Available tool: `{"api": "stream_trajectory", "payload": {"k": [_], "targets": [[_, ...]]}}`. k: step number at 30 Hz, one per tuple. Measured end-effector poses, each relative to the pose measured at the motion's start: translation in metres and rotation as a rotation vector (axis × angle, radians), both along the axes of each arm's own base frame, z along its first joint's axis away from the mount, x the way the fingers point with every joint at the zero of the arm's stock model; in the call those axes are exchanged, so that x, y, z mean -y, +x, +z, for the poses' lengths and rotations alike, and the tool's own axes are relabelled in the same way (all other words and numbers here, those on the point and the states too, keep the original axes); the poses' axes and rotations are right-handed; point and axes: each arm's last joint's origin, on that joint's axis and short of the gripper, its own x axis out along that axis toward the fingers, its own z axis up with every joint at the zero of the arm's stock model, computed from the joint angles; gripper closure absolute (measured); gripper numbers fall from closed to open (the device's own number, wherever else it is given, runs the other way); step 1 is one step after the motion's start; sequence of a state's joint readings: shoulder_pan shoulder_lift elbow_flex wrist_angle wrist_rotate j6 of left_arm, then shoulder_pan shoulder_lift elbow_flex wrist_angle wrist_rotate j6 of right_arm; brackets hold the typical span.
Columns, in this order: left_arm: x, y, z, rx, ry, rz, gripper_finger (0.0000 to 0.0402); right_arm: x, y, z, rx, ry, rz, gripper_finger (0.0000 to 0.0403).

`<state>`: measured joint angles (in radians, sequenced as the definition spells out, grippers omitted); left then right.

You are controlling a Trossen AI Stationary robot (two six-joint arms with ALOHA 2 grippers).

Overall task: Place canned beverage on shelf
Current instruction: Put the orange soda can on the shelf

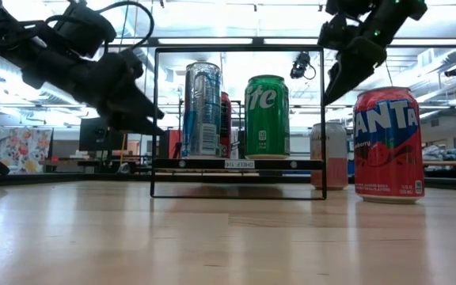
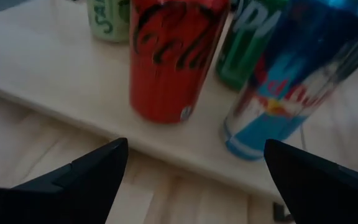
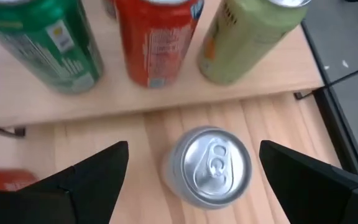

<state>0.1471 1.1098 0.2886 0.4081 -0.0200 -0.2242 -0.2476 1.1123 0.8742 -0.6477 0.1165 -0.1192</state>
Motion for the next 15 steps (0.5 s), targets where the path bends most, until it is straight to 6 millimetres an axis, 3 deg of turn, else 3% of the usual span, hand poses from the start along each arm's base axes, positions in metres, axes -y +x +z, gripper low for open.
{"api": "stream_trajectory", "payload": {"k": [8, 15], "targets": [[0.001, -0.005, -0.010, -0.120, -0.010, -0.004, 0.0013, 0.021, 0.002, 0.003, -0.079, 0.065, 0.003, 0.0029], [0.001, -0.006, -0.012, -0.143, -0.013, -0.004, 0.0013, 0.032, 0.024, 0.001, -0.227, 0.109, 0.080, 0.0029]]}}
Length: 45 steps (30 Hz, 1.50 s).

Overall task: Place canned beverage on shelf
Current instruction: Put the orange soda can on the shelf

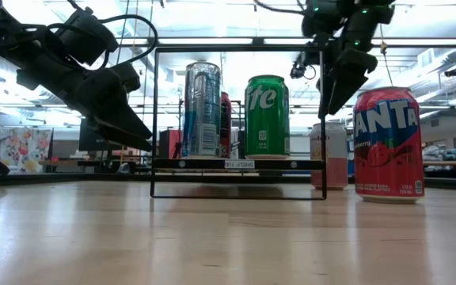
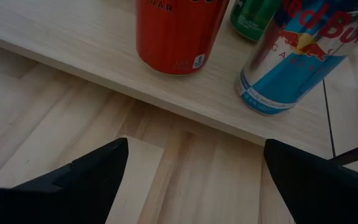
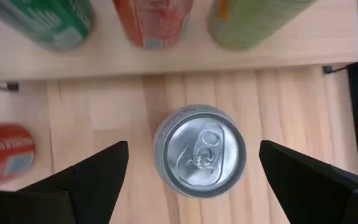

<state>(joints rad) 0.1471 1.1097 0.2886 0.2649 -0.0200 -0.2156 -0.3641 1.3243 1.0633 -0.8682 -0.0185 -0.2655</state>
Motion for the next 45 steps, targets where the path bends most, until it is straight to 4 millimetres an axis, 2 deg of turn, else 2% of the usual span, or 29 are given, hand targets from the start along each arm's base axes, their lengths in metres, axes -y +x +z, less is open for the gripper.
{"api": "stream_trajectory", "payload": {"k": [7, 21, 31, 37, 45], "targets": [[0.000, -0.001, -0.001, -0.013, -0.023, 0.013, 0.0013, 0.008, 0.020, -0.006, -0.137, 0.001, 0.070, 0.0029], [0.000, -0.001, -0.002, -0.016, -0.040, 0.024, 0.0013, 0.022, 0.038, -0.046, -0.315, 0.049, 0.120, 0.0032], [0.000, -0.001, -0.002, -0.016, -0.041, 0.024, 0.0013, 0.033, 0.032, -0.045, -0.326, 0.032, 0.073, 0.0089], [0.000, -0.001, -0.002, -0.016, -0.040, 0.024, 0.0013, 0.045, 0.025, -0.035, -0.393, -0.096, -0.009, 0.0077], [0.000, -0.001, -0.002, -0.016, -0.032, 0.019, 0.0013, 0.066, 0.037, 0.019, -0.228, -0.187, -0.118, 0.0077]]}}
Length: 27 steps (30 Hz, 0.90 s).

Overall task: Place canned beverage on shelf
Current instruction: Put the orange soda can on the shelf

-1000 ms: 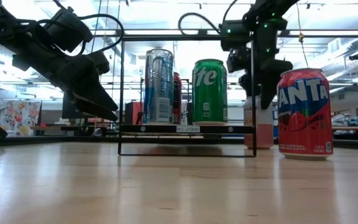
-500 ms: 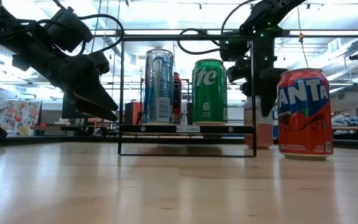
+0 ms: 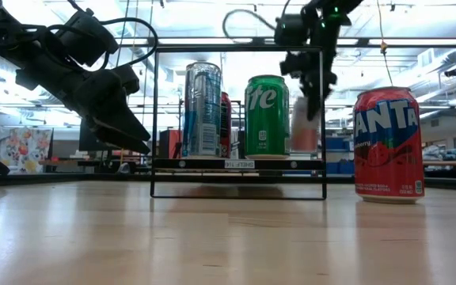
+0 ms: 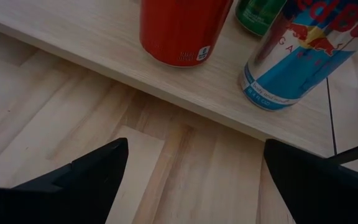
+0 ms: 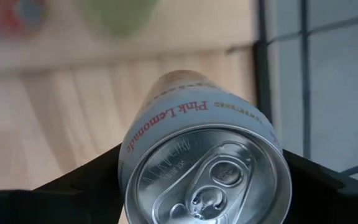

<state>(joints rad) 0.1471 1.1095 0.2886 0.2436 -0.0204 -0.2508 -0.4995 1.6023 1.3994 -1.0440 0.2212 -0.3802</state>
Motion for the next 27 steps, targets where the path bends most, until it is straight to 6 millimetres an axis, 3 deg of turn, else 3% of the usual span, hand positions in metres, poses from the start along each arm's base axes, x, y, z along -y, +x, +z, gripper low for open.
{"api": "stream_trajectory", "payload": {"k": [6, 12, 20, 27], "targets": [[0.000, 0.000, 0.000, 0.003, 0.001, 0.000, 0.0013, 0.011, 0.004, 0.037, 0.127, -0.050, -0.006, 0.0077], [0.000, 0.001, 0.002, 0.025, 0.019, -0.009, 0.0013, 0.022, 0.009, 0.056, 0.167, -0.006, -0.006, 0.0077], [0.000, 0.002, 0.003, 0.034, 0.030, -0.015, 0.0013, 0.048, 0.039, 0.049, 0.127, 0.084, -0.018, 0.0077], [0.000, 0.002, 0.003, 0.031, 0.035, -0.018, 0.0013, 0.073, 0.053, 0.027, 0.083, 0.168, -0.075, 0.0077]]}}
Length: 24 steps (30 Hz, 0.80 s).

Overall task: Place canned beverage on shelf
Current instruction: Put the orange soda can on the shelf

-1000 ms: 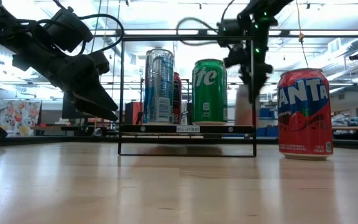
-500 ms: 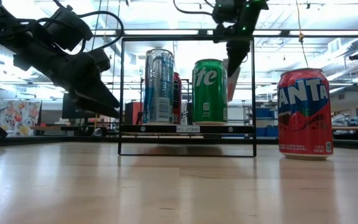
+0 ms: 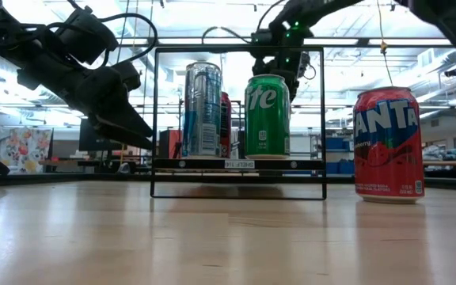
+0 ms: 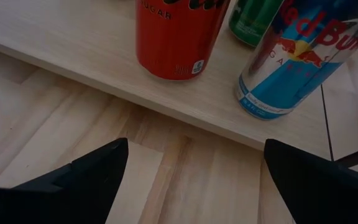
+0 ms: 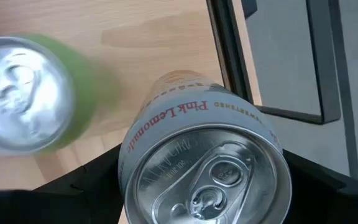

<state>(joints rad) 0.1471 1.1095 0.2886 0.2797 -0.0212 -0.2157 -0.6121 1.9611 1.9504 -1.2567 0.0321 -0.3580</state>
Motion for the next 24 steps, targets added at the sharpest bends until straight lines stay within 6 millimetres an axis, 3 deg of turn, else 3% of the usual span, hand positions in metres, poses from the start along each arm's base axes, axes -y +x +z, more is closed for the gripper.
{"api": "stream_trajectory", "payload": {"k": [11, 24], "targets": [[0.000, 0.000, 0.000, -0.005, 0.022, -0.013, 0.0013, 0.014, 0.015, -0.018, 0.026, 0.022, 0.003, 0.0077], [0.000, 0.000, 0.000, -0.005, 0.017, -0.010, 0.0013, 0.020, 0.015, -0.027, 0.064, 0.083, 0.010, 0.0067]]}}
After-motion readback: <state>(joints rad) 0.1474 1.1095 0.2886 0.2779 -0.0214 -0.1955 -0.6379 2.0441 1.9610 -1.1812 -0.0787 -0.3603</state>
